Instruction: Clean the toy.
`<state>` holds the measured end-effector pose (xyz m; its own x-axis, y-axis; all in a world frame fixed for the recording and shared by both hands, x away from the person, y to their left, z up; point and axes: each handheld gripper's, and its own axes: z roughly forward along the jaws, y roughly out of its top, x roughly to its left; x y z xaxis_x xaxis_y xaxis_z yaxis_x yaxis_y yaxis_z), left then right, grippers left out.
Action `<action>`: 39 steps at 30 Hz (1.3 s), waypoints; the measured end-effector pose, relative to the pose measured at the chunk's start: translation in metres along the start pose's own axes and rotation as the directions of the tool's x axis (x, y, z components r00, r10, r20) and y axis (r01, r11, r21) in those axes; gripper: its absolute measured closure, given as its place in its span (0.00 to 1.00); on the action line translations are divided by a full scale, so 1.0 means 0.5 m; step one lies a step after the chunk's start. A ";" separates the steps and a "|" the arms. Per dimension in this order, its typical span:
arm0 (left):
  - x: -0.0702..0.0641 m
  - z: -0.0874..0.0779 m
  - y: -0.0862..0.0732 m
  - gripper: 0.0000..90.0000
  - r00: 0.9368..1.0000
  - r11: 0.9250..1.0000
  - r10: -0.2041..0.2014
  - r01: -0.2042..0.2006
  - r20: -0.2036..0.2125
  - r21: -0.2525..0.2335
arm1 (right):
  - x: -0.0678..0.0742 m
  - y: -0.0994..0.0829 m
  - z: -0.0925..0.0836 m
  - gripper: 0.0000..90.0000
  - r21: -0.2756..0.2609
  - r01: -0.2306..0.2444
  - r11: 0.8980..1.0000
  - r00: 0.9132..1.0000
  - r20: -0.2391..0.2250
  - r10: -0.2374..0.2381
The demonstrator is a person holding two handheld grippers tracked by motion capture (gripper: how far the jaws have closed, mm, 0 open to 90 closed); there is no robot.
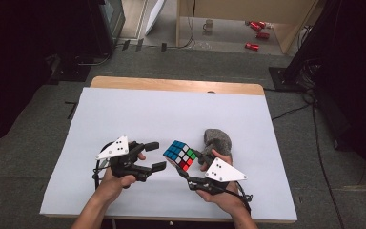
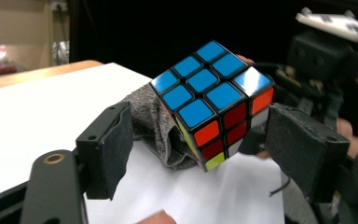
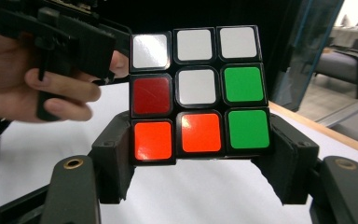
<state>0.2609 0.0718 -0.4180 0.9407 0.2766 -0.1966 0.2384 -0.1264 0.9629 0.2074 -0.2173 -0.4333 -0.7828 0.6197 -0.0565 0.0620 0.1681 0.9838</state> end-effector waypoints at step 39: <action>-0.009 0.010 -0.031 0.17 0.973 0.976 0.172 -0.190 0.155 0.109 | 0.012 0.001 0.009 0.39 0.078 0.027 0.997 0.952 -0.307 -0.001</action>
<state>0.2540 0.0676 -0.4328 0.9935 0.0999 -0.0540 0.0801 -0.2795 0.9568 0.2054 -0.2101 -0.4339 -0.9350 0.3545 -0.0031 0.0892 0.2436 0.9658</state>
